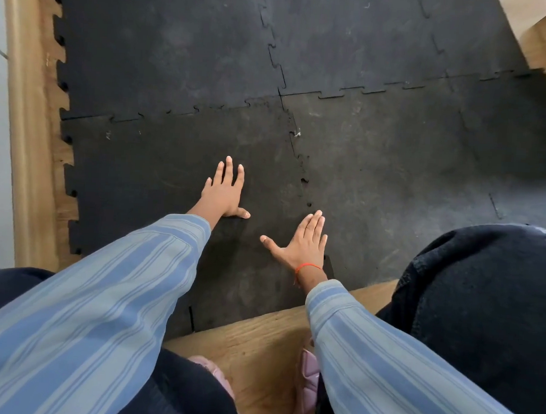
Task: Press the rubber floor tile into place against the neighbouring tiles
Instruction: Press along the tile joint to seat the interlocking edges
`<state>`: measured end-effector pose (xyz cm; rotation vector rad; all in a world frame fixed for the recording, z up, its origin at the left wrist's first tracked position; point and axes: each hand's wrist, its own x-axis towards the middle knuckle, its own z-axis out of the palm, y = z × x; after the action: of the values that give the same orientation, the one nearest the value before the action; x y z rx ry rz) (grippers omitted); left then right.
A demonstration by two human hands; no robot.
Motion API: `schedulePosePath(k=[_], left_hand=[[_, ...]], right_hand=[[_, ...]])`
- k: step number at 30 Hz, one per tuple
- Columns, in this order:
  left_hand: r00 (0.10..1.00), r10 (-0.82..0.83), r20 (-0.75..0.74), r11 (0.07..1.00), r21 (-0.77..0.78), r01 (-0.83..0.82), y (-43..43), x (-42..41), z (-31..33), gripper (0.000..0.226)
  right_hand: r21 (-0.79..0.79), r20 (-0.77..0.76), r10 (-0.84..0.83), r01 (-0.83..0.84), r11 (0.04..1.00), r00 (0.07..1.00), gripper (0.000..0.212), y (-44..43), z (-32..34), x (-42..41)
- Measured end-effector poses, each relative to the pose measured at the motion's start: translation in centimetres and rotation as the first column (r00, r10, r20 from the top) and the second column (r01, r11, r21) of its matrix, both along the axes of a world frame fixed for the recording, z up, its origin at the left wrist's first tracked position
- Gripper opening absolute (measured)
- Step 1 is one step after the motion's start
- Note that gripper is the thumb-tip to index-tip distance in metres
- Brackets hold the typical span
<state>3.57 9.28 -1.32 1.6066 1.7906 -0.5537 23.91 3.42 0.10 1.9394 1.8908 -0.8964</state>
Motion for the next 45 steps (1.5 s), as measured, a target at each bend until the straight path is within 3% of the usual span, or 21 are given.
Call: schedulePosePath(k=[7,12,15,20,28,32,38,42,45], left_hand=[[1.000,0.002,-0.002,1.000,0.001,-0.002,0.0,0.1,0.2,0.117],[0.999,-0.023,-0.023,1.000,0.008,0.023,-0.1,-0.1,0.0,0.117],[0.999,-0.038,-0.030,0.999,0.035,0.039,-0.5,0.2,0.3,0.114],[0.991,-0.131,-0.016,0.991,0.036,0.132,-0.7,1.6,0.6,0.106],[0.996,-0.084,-0.004,0.996,-0.016,0.084,0.2,2.7,0.7,0.115],[0.997,-0.069,0.016,0.997,-0.020,0.069,0.3,2.7,0.8,0.117],[0.995,-0.088,0.039,0.996,0.032,0.087,-0.1,2.0,0.2,0.116],[0.994,-0.096,0.052,0.994,0.062,0.092,-0.4,1.7,-0.3,0.115],[0.993,-0.101,0.056,0.993,0.064,0.097,-0.4,1.8,0.0,0.115]], right_hand=[[-0.077,0.000,0.085,-0.084,0.993,0.996,0.133,0.5,-0.8,0.9],[-0.022,0.032,0.080,-0.079,0.997,0.996,0.129,-0.3,-1.5,0.9],[-0.010,0.035,0.064,-0.064,0.998,0.997,0.117,-0.2,-0.9,1.0],[0.157,0.143,-0.165,0.142,0.977,0.976,0.084,-7.5,-0.3,1.3],[-0.038,0.070,-0.169,0.172,0.984,0.983,0.107,-9.0,-0.6,2.0],[-0.032,0.067,-0.221,0.223,0.974,0.973,0.110,-9.5,-0.4,1.6],[0.072,-0.037,-0.191,0.193,0.978,0.981,0.090,-2.4,-1.3,-0.1],[0.060,0.027,-0.062,0.061,0.996,0.998,0.098,-0.2,-1.8,0.4],[0.017,0.031,-0.068,0.068,0.998,0.997,0.104,-0.2,-1.4,0.3]])
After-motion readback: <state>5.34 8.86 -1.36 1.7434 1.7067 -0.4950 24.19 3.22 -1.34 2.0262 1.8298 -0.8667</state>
